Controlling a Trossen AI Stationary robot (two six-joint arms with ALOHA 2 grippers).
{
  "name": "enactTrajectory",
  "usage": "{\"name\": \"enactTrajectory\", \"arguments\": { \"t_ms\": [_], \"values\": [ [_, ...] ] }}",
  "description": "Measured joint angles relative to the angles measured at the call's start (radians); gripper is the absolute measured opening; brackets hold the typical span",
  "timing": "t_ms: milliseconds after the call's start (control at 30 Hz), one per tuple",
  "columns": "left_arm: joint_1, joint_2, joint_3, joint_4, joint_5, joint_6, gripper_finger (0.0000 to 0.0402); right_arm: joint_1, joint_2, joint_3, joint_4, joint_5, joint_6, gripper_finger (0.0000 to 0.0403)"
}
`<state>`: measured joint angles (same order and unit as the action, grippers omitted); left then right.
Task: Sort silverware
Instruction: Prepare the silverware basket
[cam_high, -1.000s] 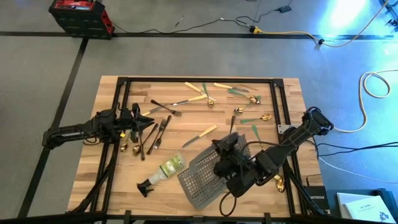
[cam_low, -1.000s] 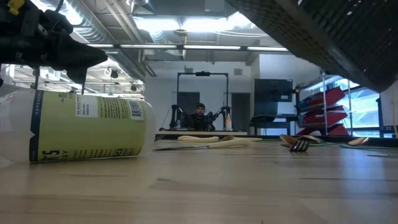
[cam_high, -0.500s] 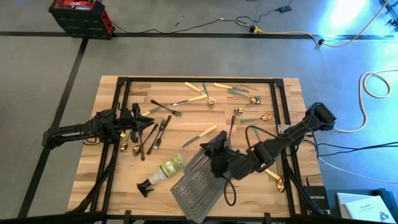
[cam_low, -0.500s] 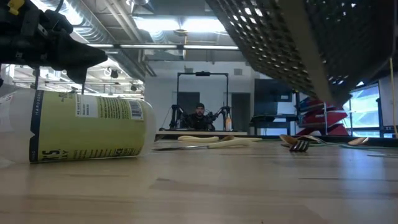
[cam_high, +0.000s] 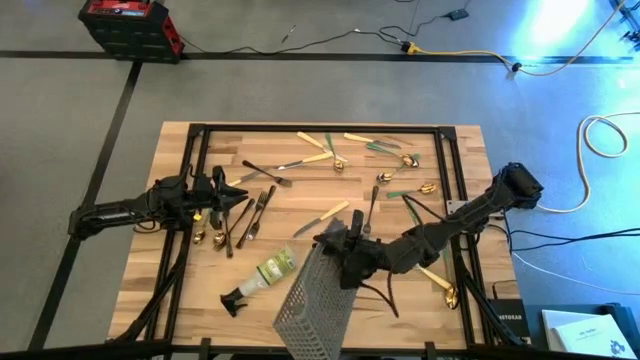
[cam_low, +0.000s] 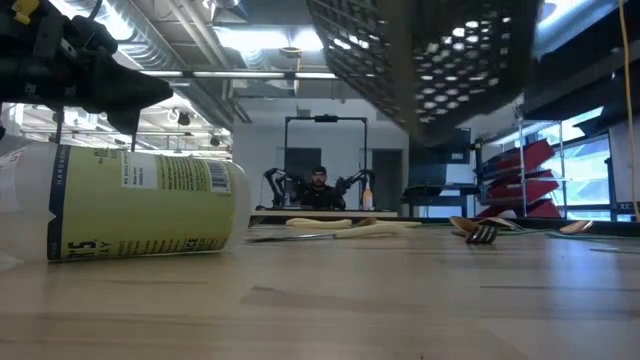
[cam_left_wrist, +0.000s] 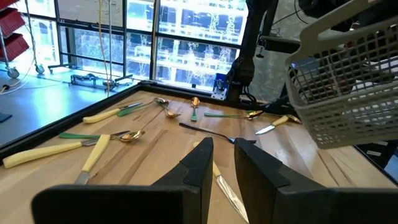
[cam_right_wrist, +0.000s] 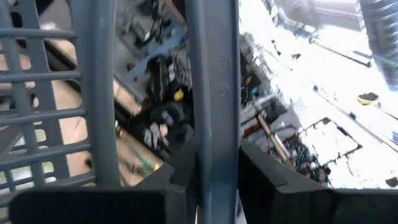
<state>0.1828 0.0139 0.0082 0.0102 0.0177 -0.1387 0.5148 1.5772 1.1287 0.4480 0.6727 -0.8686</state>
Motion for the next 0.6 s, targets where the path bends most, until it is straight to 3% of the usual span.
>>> {"name": "enactTrajectory", "arguments": {
  "t_ms": [367, 600],
  "values": [
    [0.000, 0.000, 0.000, 0.000, 0.000, 0.000, 0.0051, -0.049, 0.000, -0.175, 0.483, -0.165, -0.109, 0.0067],
    [0.000, 0.000, 0.000, 0.000, 0.000, 0.000, 0.0051, -0.051, 0.000, -0.267, 0.651, -0.177, -0.265, 0.0067]
  ]
}}
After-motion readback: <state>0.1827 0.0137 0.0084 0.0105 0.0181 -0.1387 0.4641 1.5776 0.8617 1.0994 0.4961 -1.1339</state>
